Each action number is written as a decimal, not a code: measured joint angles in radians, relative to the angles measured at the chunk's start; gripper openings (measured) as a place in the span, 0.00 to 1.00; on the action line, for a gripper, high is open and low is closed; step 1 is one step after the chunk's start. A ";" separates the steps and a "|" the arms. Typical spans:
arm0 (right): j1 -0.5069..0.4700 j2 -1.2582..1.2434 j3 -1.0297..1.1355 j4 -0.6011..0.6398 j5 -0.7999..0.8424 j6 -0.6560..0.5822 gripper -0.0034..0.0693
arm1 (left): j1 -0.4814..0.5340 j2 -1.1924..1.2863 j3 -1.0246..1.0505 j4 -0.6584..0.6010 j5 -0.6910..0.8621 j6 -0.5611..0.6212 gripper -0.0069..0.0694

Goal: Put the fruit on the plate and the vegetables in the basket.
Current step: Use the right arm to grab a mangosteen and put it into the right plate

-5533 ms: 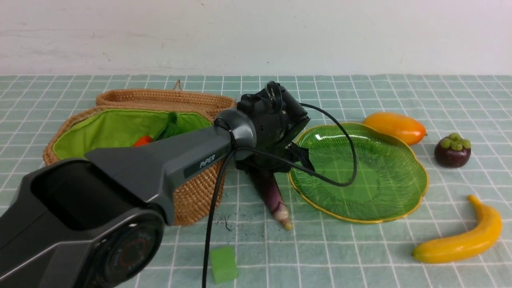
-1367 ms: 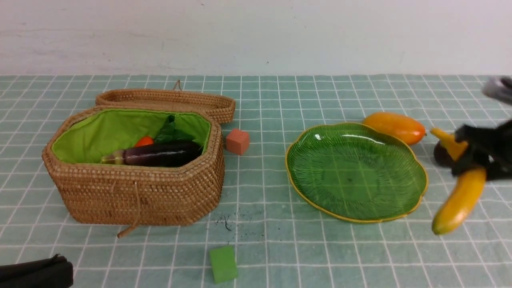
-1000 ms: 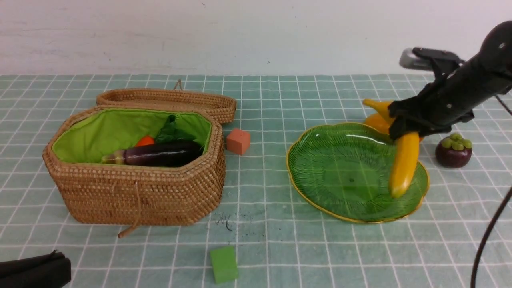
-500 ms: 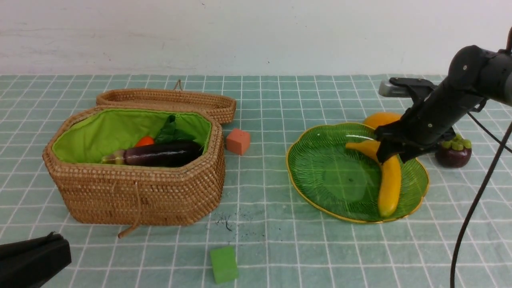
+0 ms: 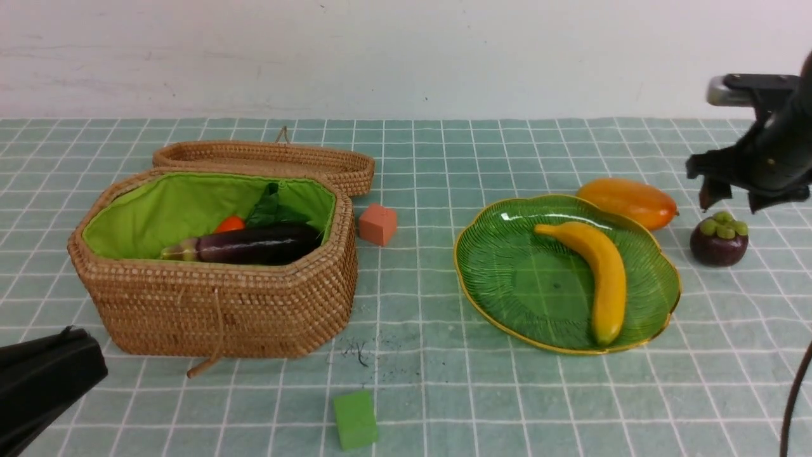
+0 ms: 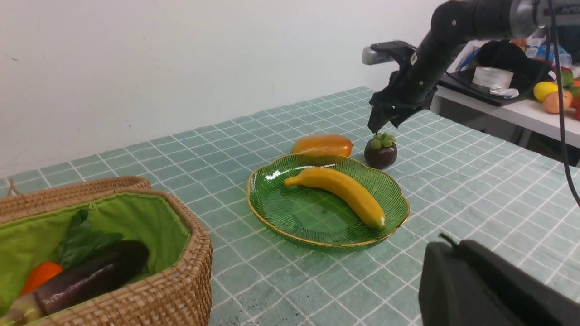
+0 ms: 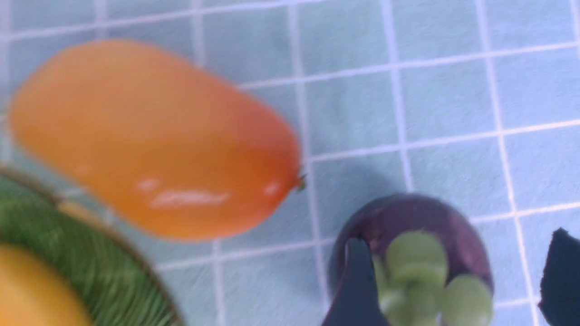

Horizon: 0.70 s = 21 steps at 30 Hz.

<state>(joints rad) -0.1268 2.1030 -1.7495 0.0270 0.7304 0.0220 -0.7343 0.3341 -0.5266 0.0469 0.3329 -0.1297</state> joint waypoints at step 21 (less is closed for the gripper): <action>-0.021 0.106 -0.002 0.066 -0.038 0.000 0.78 | 0.000 0.000 0.000 0.032 0.011 0.000 0.08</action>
<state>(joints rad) -0.1475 2.2090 -1.7517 0.0927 0.6928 0.0220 -0.7343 0.3341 -0.5266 0.0786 0.3442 -0.1297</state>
